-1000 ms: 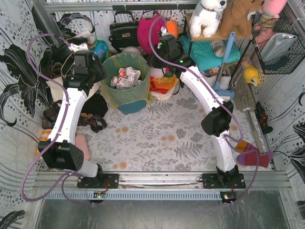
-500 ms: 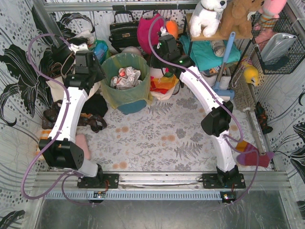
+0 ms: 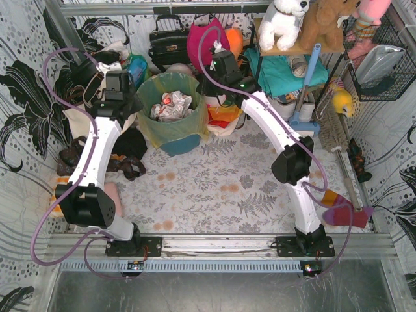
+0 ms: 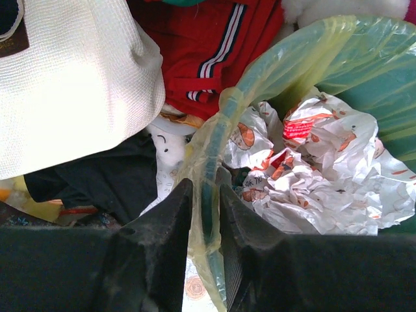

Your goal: Tie the trash bag

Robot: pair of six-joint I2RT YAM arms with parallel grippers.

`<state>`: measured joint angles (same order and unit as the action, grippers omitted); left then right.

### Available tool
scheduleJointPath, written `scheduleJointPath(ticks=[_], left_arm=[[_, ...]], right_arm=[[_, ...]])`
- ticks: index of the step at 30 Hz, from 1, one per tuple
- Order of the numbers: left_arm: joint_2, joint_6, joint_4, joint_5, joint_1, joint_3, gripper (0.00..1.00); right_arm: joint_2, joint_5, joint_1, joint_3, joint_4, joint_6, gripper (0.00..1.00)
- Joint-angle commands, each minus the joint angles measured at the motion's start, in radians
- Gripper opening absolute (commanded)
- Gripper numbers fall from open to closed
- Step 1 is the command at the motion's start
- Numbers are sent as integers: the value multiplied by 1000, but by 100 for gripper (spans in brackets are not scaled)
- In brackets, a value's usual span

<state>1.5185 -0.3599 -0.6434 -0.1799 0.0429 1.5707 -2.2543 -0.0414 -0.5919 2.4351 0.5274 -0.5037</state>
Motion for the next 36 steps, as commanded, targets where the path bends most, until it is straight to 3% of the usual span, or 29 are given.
scheduleJointPath(ticks=[1,7,12,14,23,36], left_arm=[[14,4,44,-6,-9,-10,30],[16,3,46,9,-9,-7,19],[25,17,14,40,-9,20,0],[31,32,-19,49,-8,45,0],[-67,71,-138,182,15,47,0],[-241,18,-305,179,279,51,0]], right_arm=[[-27,-32,-15,37,-21,18,20],[-34,-22,-26,45,-6,32,18],[-21,-6,-28,45,1,35,5],[-11,-9,-33,51,13,42,0],[137,18,-80,-44,89,44,0],[534,85,-184,-427,210,-25,0]])
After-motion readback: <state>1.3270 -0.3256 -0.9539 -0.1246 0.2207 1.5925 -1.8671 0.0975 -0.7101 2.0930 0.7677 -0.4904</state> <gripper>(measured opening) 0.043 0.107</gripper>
